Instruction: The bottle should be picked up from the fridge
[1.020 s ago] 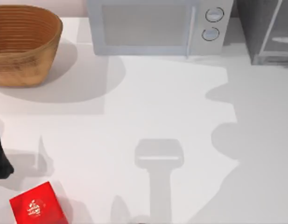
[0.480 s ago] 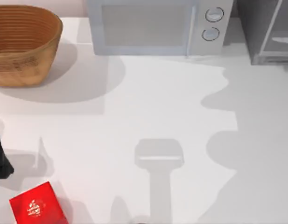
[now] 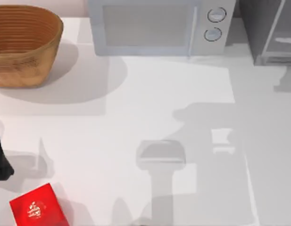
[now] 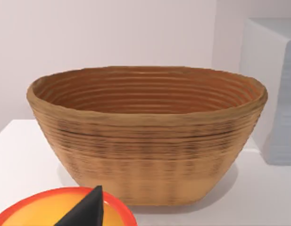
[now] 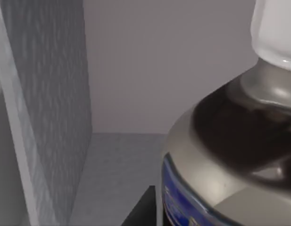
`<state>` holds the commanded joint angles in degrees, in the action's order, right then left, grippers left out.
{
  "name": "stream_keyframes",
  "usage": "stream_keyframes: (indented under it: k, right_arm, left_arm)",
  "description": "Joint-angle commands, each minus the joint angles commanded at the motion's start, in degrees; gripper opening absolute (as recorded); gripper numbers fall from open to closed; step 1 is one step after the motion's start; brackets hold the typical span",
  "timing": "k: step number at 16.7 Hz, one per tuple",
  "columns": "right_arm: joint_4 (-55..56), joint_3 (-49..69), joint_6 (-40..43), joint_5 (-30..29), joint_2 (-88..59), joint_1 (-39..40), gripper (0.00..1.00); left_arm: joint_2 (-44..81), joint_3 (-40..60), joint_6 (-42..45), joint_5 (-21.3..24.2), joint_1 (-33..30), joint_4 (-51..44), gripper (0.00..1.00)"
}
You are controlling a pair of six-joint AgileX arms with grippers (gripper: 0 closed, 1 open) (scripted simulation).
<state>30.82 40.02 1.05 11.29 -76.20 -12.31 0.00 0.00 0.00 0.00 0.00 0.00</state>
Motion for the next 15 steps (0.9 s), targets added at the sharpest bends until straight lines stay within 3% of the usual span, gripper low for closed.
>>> stream_keyframes:
  k: [9, 15]
  right_arm:
    - [-21.2, -27.1, -1.0, -7.3, 53.3, 7.9, 0.00]
    - [-29.9, -38.7, -1.1, -10.8, 74.0, 11.8, 0.00]
  left_arm:
    - [0.0, 0.0, 0.0, 0.0, 0.0, 0.0, 1.00]
    - [0.0, 0.0, 0.0, 0.0, 0.0, 0.0, 1.00]
